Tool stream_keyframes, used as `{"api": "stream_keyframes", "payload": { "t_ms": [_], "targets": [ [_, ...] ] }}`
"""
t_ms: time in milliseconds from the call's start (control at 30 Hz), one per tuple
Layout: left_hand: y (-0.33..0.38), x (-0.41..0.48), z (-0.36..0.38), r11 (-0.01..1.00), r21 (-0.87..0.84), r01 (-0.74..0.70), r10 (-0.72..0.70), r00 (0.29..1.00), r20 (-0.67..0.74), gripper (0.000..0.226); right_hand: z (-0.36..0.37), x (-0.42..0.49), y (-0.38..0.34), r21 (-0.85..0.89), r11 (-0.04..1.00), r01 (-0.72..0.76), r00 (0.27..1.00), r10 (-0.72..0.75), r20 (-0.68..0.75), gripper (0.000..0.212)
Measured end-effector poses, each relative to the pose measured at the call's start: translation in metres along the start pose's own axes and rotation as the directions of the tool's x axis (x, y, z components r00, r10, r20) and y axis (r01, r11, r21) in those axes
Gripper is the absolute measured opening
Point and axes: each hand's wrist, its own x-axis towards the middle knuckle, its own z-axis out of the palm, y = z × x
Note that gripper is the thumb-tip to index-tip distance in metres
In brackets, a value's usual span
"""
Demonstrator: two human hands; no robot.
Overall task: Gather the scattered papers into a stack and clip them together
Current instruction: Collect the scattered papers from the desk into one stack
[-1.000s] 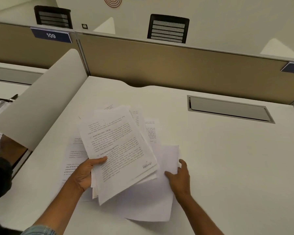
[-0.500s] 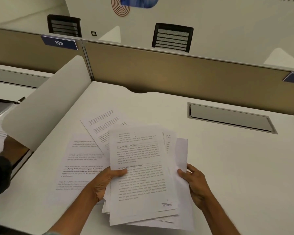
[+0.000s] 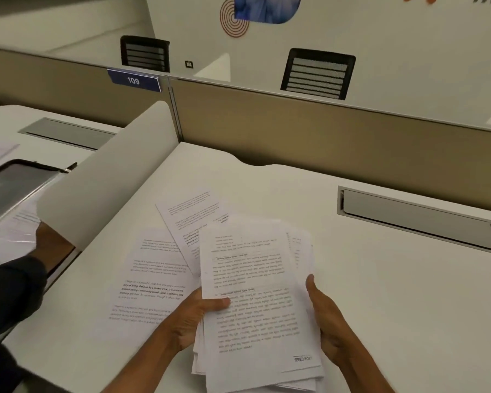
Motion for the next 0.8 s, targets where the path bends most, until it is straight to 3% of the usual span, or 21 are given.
{"api": "stream_keyframes", "payload": {
  "t_ms": [67, 133, 333, 500, 600, 667, 800],
  "targets": [
    [0.004, 0.002, -0.001, 1.0, -0.01, 0.013, -0.013, 1.0, 0.011, 0.062, 0.007, 0.001, -0.009, -0.025, 1.0, -0.006, 0.99, 0.01, 0.141, 0.035],
    [0.01, 0.005, -0.002, 0.999, -0.032, 0.04, -0.04, 0.999, 0.022, 0.06, 0.015, 0.007, -0.018, -0.05, 0.999, -0.003, 0.968, 0.015, 0.252, 0.041],
    [0.024, 0.017, -0.033, 0.996, -0.087, 0.006, -0.01, 0.999, -0.037, 0.054, 0.047, 0.039, -0.051, -0.149, 0.988, 0.05, 0.931, 0.008, 0.366, 0.041],
    [0.061, 0.023, -0.076, 0.97, -0.178, -0.167, 0.129, 0.969, -0.209, 0.042, 0.085, 0.083, -0.073, -0.107, 0.993, 0.044, 0.964, -0.014, 0.266, 0.048],
    [0.085, 0.029, -0.105, 0.963, -0.109, -0.247, 0.201, 0.925, -0.321, 0.043, 0.106, 0.112, -0.079, -0.189, 0.982, 0.027, 0.984, 0.008, 0.18, 0.043],
    [0.093, 0.038, -0.121, 0.973, -0.038, -0.226, 0.196, 0.906, -0.375, 0.045, 0.121, 0.127, -0.08, -0.245, 0.969, 0.022, 0.982, 0.026, 0.189, 0.032],
    [0.096, 0.051, -0.138, 0.991, -0.003, -0.136, 0.123, 0.905, -0.407, 0.047, 0.149, 0.152, -0.076, -0.313, 0.95, 0.002, 0.983, 0.056, 0.177, 0.047]
  ]
}}
